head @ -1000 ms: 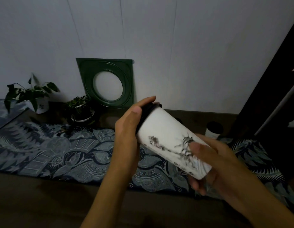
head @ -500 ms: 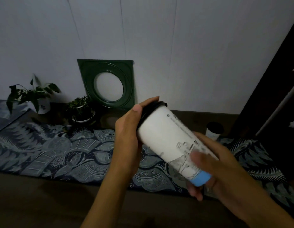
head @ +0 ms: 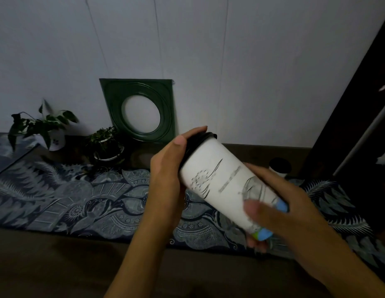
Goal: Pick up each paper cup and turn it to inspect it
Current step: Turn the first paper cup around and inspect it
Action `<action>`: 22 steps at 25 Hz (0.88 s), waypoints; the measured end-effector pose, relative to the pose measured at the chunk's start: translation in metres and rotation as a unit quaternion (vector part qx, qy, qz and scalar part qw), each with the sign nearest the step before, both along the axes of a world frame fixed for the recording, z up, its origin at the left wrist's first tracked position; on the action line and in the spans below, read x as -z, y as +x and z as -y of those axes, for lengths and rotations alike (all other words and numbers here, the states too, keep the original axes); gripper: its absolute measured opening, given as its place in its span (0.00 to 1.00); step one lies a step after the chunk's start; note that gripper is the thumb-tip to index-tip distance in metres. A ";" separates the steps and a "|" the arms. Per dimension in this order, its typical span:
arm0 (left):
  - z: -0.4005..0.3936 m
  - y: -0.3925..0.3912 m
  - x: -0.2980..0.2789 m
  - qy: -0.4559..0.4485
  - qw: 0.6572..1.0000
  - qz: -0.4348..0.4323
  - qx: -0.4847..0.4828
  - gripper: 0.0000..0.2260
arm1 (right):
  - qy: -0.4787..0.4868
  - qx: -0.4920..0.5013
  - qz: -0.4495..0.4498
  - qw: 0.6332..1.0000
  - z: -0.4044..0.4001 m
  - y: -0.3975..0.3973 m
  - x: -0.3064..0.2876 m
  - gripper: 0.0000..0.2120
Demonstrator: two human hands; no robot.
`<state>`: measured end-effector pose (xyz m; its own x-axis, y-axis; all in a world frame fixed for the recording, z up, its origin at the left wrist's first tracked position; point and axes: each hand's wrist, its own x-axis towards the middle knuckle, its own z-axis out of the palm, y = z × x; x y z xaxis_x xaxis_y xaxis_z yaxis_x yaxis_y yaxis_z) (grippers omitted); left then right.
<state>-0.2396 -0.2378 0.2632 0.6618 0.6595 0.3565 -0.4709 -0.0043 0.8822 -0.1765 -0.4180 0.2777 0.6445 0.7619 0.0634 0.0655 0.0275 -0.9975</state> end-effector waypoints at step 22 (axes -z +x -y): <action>0.010 -0.002 -0.005 -0.027 0.999 -0.034 -0.020 0.16 | -0.146 0.060 0.456 0.876 0.011 -0.005 0.013 0.43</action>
<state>-0.2417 -0.2475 0.2678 0.6558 0.7029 0.2754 -0.4104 0.0257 0.9115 -0.1816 -0.4295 0.2644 0.5036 0.7621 0.4071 0.8234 -0.2806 -0.4933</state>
